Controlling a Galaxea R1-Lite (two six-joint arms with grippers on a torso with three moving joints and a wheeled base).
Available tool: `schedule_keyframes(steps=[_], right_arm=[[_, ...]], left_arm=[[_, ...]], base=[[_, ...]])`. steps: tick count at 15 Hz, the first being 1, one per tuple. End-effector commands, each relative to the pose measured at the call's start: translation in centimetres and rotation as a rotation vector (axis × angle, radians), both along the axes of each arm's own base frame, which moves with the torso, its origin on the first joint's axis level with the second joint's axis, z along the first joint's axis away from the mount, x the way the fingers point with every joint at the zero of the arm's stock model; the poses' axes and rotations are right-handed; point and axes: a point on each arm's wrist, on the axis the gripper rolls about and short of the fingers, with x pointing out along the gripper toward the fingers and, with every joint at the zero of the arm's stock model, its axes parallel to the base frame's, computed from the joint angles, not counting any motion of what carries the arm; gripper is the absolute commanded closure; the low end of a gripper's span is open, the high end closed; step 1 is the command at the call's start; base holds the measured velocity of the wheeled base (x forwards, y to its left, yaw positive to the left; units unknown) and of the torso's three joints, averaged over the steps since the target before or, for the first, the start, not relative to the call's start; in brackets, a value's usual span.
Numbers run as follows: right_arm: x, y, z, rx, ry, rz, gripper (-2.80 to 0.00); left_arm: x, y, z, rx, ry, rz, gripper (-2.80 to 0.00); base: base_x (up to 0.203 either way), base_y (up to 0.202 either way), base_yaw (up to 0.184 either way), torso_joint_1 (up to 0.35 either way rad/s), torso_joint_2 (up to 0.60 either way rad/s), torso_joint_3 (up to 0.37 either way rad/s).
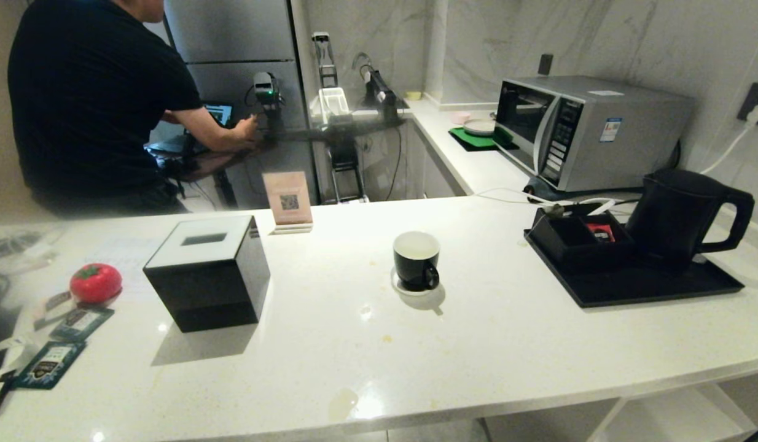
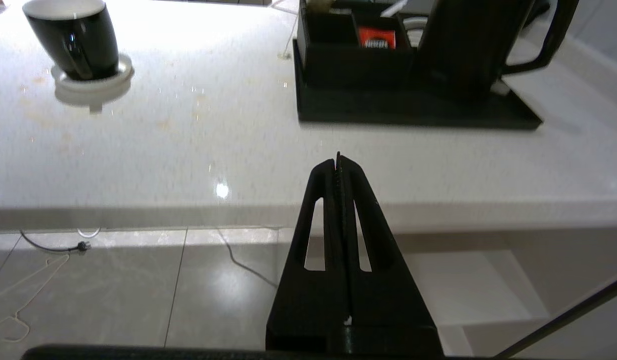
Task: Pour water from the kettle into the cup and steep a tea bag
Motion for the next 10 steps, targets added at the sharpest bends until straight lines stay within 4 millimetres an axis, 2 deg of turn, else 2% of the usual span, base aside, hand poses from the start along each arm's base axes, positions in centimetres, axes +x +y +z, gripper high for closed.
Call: schedule_keyframes(steps=[1,5,10], right_arm=[[1.5,0.0,1.8,-0.003,0.036,-0.015,0.0],[3.4,-0.3,4.8,0.002,0.041,-0.055,0.0],[7.5,-1.0,7.8,0.006,0.03,-0.107,0.0]], left_arm=[[0.0,0.0,0.0,-0.001,0.0,0.0,0.0],[0.0,0.0,0.0,-0.001,-0.001,0.0,0.0],[0.0,0.0,0.0,-0.001,0.001,0.0,0.0]], base=[[0.0,0.0,0.0,0.0,0.0,0.0],[0.0,0.0,0.0,0.0,0.0,0.0],[0.0,0.0,0.0,0.0,0.0,0.0]])
